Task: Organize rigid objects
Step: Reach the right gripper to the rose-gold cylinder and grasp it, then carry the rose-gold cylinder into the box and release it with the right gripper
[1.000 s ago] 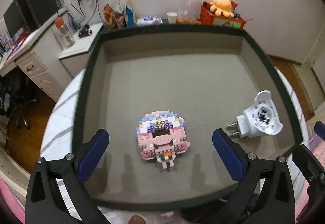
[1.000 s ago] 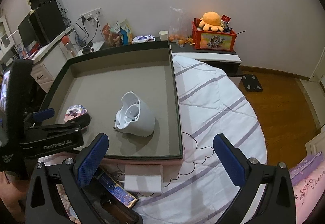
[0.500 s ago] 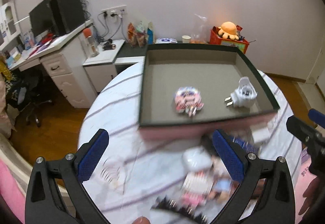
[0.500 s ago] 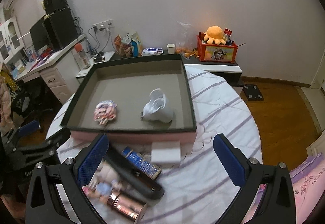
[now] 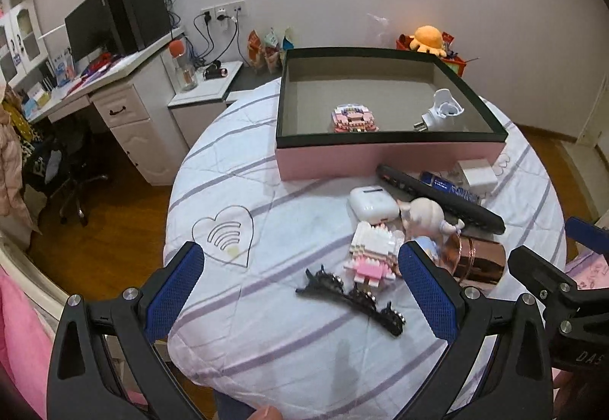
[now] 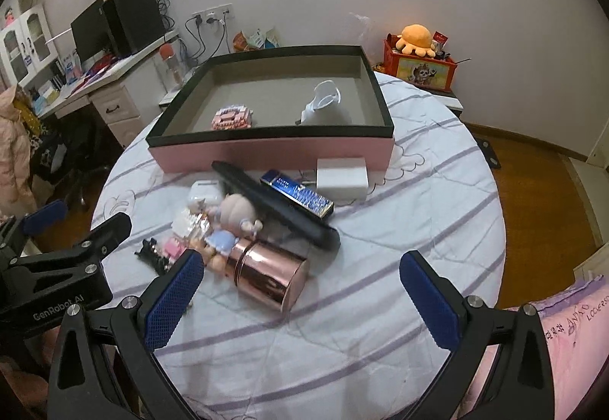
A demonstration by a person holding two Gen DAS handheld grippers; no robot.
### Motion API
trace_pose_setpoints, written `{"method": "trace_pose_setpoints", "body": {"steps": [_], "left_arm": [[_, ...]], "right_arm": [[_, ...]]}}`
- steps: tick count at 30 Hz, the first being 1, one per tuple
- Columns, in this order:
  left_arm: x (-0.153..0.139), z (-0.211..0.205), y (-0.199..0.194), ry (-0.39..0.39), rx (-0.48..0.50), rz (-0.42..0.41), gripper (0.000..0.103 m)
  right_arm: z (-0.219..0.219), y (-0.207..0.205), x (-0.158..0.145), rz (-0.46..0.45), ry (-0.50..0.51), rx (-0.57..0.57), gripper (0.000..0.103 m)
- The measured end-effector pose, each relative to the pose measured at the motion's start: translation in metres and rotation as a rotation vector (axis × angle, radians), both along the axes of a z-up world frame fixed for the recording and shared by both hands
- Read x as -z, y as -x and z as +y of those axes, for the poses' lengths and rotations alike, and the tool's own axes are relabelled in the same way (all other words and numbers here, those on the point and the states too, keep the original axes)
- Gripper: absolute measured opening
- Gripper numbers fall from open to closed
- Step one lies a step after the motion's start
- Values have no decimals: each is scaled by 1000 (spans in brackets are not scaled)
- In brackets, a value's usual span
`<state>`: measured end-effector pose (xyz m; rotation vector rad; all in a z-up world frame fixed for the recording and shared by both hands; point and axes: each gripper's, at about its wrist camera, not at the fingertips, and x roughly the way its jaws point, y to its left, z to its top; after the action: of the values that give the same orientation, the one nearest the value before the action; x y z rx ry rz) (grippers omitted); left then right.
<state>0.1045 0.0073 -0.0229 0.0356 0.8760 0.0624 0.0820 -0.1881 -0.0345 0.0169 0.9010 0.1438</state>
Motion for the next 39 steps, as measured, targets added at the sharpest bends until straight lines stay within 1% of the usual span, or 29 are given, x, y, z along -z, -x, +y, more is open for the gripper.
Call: {"method": "trace_pose_setpoints", "body": {"steps": [6,13,20,23,26,27,28,29,30,31,39], "left_arm": [[3,9,6,5,-25,6,103],[14,12,6,9,-22,32,103],[23,15,-2,15,-21,55,103],[28,16,-7,20,-18,67,103],[32,16,-12,22,-11,77,103],[33,16,-13,22,-8,80,103],[35,16,-15,22,-6,83,103],[35,15,-16,23,-4,85,103],[36,15,-17,24,-3,88,103],[37,15,-18,26,-2,89,103],[39,14,-18,30,5,94,103]], "right_arm": [[2,5,3,2,0,-5,103],[13,-2,24,48,16,-29,103],[12,-15,44,89,-15,13,103],[13,-20,50,102,-22,31,100],[13,-25,55,119,-46,39,94],[15,-27,57,125,-51,38,91],[17,-28,59,131,-52,35,84],[19,-29,62,139,-52,31,80],[21,-29,64,146,-50,29,69],[23,-30,67,152,-41,27,65],[16,-26,65,138,-64,23,64]]}}
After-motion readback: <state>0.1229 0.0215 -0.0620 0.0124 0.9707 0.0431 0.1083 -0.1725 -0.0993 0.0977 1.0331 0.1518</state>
